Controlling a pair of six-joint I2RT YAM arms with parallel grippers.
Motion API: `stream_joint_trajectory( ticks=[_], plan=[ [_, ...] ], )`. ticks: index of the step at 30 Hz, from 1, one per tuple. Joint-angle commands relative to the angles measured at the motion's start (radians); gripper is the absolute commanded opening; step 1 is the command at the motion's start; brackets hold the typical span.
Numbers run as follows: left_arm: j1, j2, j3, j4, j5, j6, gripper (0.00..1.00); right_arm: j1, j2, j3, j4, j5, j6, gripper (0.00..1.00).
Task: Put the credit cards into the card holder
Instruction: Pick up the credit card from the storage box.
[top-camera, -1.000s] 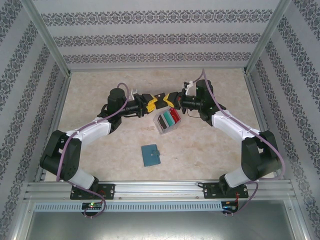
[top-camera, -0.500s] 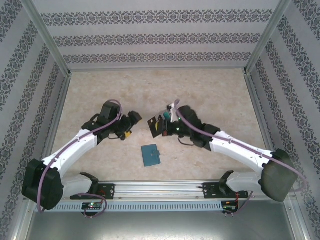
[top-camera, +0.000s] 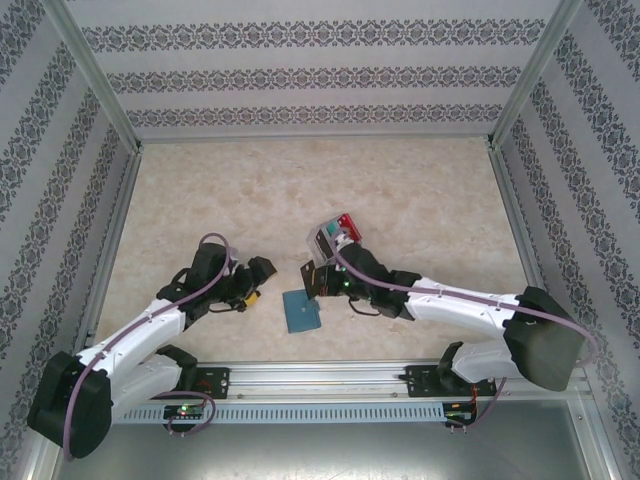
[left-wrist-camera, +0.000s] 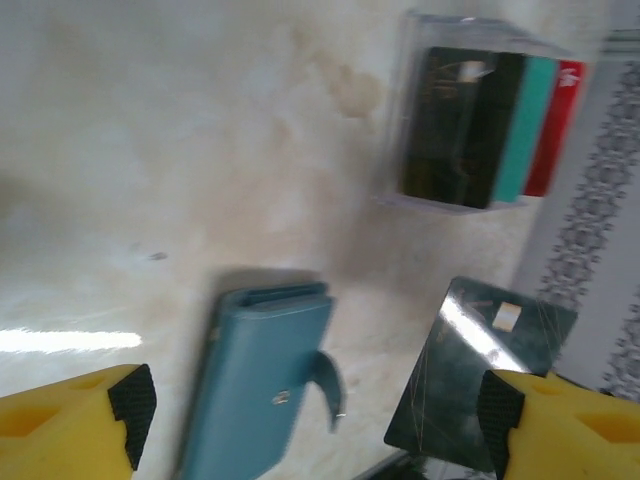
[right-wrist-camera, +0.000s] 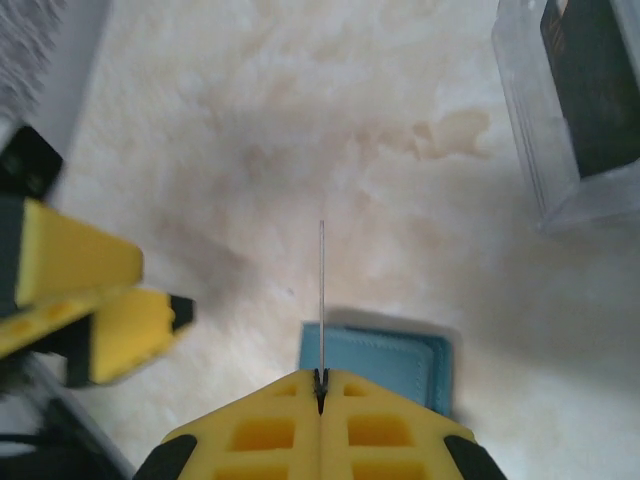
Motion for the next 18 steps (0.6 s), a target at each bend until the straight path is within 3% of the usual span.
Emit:
stream_joint_trajectory(
  ticks=[1,3,7,10,18],
  plan=[
    [-0.011,0.01,0.052,0.242,0.04,-0.014,0.86,-0.093,-0.046,-0.013,0.187,-0.165,0.154,0.0],
    [-0.013,0.048,0.108,0.242,0.042,0.009,0.86,-0.146,-0.05,-0.007,0.25,-0.23,0.198,0.0],
    [-0.016,0.148,0.193,0.402,0.104,-0.008,0.79,-0.23,-0.017,0.043,0.333,-0.373,0.265,0.0],
    [-0.019,0.204,0.26,0.453,0.133,-0.014,0.7,-0.265,0.012,0.055,0.412,-0.418,0.311,0.0],
    [-0.02,0.251,0.31,0.495,0.133,-0.04,0.65,-0.297,0.08,0.066,0.58,-0.478,0.418,0.0]
  ],
)
